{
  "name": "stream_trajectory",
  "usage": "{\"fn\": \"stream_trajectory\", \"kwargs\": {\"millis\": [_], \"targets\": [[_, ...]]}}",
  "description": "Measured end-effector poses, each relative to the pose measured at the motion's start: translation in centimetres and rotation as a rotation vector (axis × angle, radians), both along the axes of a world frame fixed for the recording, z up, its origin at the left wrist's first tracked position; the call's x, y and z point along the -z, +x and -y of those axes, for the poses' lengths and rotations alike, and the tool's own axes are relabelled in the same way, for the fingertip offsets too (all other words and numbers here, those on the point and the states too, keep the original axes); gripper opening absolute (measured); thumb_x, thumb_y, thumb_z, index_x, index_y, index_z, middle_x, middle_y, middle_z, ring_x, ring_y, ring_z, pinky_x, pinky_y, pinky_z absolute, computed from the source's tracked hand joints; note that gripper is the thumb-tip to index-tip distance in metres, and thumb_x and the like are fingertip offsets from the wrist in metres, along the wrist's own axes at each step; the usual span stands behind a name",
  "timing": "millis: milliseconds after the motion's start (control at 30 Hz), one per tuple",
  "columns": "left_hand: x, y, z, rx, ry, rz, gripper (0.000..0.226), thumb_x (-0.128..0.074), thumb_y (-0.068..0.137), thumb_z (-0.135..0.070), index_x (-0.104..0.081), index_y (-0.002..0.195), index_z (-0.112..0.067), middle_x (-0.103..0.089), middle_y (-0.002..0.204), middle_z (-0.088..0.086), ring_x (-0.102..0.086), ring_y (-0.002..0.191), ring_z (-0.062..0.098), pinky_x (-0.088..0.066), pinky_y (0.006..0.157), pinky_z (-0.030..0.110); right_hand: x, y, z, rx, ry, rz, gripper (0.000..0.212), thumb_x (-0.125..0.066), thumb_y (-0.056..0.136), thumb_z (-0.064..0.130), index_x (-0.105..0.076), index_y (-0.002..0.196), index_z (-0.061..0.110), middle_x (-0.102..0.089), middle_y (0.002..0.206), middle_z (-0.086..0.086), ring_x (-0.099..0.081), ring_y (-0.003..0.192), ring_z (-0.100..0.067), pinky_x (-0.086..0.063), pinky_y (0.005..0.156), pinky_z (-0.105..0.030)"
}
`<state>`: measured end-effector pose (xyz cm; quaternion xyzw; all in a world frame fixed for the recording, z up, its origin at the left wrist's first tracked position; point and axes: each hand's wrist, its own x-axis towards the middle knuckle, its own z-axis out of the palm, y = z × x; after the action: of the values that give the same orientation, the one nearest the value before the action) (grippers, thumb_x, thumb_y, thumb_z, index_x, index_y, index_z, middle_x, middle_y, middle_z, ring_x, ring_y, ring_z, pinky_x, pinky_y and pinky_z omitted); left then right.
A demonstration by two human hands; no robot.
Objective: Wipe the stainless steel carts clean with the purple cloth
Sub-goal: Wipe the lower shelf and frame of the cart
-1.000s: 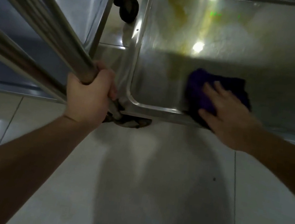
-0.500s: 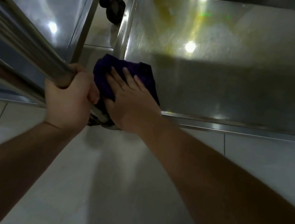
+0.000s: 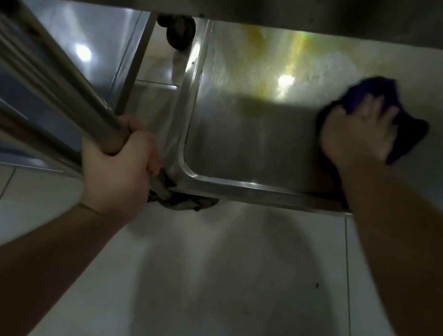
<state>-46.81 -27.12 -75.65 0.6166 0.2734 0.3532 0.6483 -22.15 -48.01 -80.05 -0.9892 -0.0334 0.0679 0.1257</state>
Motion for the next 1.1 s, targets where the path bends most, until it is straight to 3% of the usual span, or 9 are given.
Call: {"fn": "stream_trajectory", "kwargs": {"millis": [100,200,367,467,567,667,833,1033,1100], "targets": [[-0.3,-0.1,0.2,-0.002,-0.040,0.018,0.028,-0.047,0.074,0.001,-0.038,0.055,-0.018,-0.036,0.046,0.003,-0.033,0.046,0.024,-0.026,0.051,0.033,-0.3,-3.7,-10.0,-0.223,0.042,0.032,0.069,-0.031,0.101,0.046,-0.025,0.161,0.013,-0.021,0.169,-0.011,-0.013,0.155,-0.035,-0.013,0.125,-0.048],[-0.7,-0.3,0.3,-0.001,-0.046,-0.005,0.025,-0.048,0.073,0.001,-0.038,0.056,-0.014,-0.037,0.046,0.003,-0.034,0.047,0.024,-0.026,0.052,0.035,-0.2,-7.5,-15.5,-0.713,0.057,-0.042,0.070,-0.027,0.105,0.049,-0.011,0.166,0.018,-0.007,0.173,-0.002,0.001,0.159,-0.027,0.000,0.128,-0.045],[-0.7,-0.5,0.0,0.019,-0.042,0.008,0.027,-0.047,0.077,0.003,-0.039,0.057,-0.014,-0.037,0.047,0.003,-0.034,0.047,0.023,-0.027,0.052,0.035,0.2,-7.1,-8.2,-1.221,0.062,-0.041,0.069,-0.025,0.101,0.059,-0.013,0.164,0.034,-0.005,0.169,0.019,0.006,0.154,-0.002,0.006,0.125,-0.029],[-0.7,-0.7,0.0,0.026,-0.036,0.002,0.026,-0.047,0.079,0.002,-0.037,0.060,-0.011,-0.034,0.047,0.004,-0.035,0.047,0.021,-0.029,0.051,0.032,0.4,-3.8,-3.7,-1.054,0.024,-0.002,0.070,-0.029,0.099,0.058,-0.018,0.164,0.034,-0.005,0.166,0.017,0.003,0.151,0.001,0.009,0.120,-0.018],[-0.9,-0.6,0.2,-0.025,-0.072,-0.004,0.023,-0.049,0.078,0.001,-0.039,0.062,-0.012,-0.036,0.047,0.003,-0.036,0.045,0.019,-0.028,0.049,0.030,0.1,0.5,-6.2,-0.669,-0.015,0.005,0.068,-0.026,0.104,0.053,-0.018,0.164,0.024,-0.012,0.173,0.000,-0.006,0.159,-0.025,-0.005,0.126,-0.042],[-1.0,-0.3,0.6,-0.094,-0.144,-0.002,0.017,-0.055,0.087,0.008,-0.044,0.074,0.005,-0.033,0.054,0.007,-0.035,0.043,0.017,-0.030,0.047,0.025,-0.1,0.5,-13.8,-0.423,-0.028,-0.006,0.073,-0.022,0.102,0.053,-0.015,0.164,0.016,-0.011,0.173,-0.006,-0.005,0.158,-0.035,-0.006,0.125,-0.050],[-0.7,-0.8,0.0,-0.004,-0.123,0.004,0.027,-0.050,0.086,0.007,-0.035,0.064,0.005,-0.029,0.050,0.008,-0.032,0.045,0.018,-0.027,0.048,0.028,-0.7,-5.0,-22.7,-0.746,0.069,-0.046,0.066,-0.021,0.105,0.048,-0.012,0.165,0.022,-0.005,0.174,-0.001,-0.001,0.159,-0.029,-0.001,0.128,-0.048],[-0.7,-1.1,-0.4,0.070,-0.131,0.028,0.026,-0.052,0.076,0.004,-0.048,0.060,-0.016,-0.036,0.052,0.004,-0.037,0.046,0.015,-0.033,0.048,0.025,0.3,-9.9,-10.9,-1.302,0.126,-0.054,0.064,-0.026,0.104,0.055,-0.012,0.163,0.038,-0.007,0.171,0.016,0.005,0.157,-0.006,0.009,0.124,-0.027],[-0.7,-1.1,-0.4,0.054,-0.142,0.012,0.025,-0.054,0.076,0.002,-0.050,0.060,-0.017,-0.036,0.053,0.005,-0.038,0.046,0.015,-0.033,0.048,0.026,0.5,-8.5,-9.1,-1.383,0.055,-0.031,0.066,-0.026,0.103,0.054,-0.012,0.164,0.034,-0.011,0.170,0.013,0.001,0.158,-0.009,0.004,0.126,-0.029]]}}
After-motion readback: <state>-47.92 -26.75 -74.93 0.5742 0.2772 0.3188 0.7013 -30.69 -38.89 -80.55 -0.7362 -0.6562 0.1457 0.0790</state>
